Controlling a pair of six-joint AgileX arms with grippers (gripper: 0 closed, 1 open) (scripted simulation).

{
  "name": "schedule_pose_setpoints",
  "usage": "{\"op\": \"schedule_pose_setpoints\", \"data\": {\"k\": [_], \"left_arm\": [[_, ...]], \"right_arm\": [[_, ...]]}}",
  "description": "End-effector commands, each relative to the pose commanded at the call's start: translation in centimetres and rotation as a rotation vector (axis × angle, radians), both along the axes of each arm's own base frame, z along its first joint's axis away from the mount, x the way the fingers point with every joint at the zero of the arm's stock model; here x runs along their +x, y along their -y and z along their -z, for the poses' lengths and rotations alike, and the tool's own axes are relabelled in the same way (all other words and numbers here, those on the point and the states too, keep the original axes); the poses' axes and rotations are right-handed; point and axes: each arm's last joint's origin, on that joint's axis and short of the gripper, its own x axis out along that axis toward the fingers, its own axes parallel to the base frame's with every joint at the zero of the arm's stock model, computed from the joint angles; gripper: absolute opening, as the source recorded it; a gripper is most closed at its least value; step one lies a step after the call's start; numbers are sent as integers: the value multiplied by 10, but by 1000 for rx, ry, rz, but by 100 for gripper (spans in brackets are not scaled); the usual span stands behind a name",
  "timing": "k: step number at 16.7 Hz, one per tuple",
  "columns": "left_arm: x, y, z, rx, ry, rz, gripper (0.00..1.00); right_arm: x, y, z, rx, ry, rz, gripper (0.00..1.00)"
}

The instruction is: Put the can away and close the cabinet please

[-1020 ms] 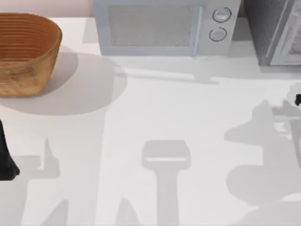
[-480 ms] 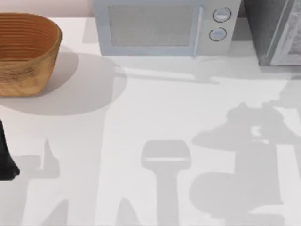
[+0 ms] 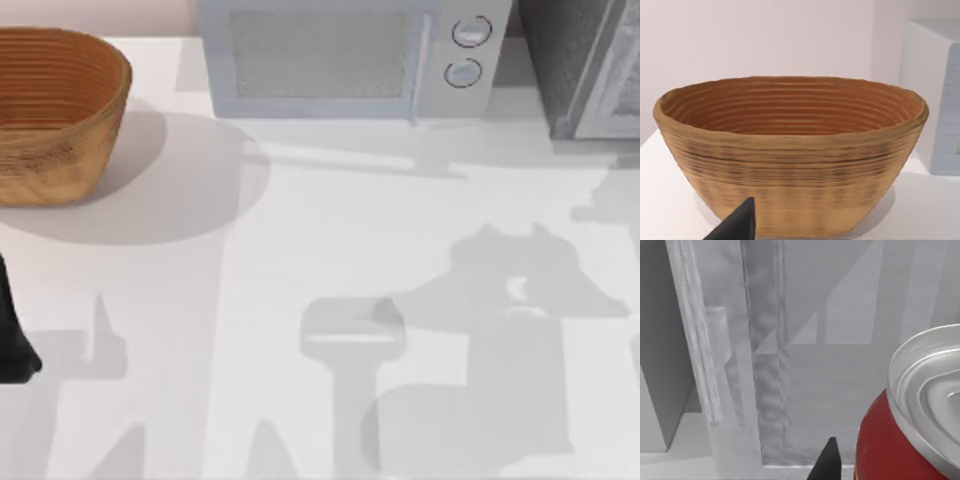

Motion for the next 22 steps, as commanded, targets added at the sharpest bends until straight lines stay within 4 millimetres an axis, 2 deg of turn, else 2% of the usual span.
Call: {"op": "schedule_pose_setpoints", "data": {"k": [4,9,15,22], "left_arm": [[0,0,0,0,0,0,100],[0,0,0,0,0,0,100],[0,0,0,0,0,0,100],[0,0,0,0,0,0,100]], "right_arm": [[0,0,2,2,-6,1,0],[-13,-3,-27,-9,97,0,0],[-60,-10,-43,-11,128,-1,0],[-127,-18,-32,-11,149,-3,0]]}}
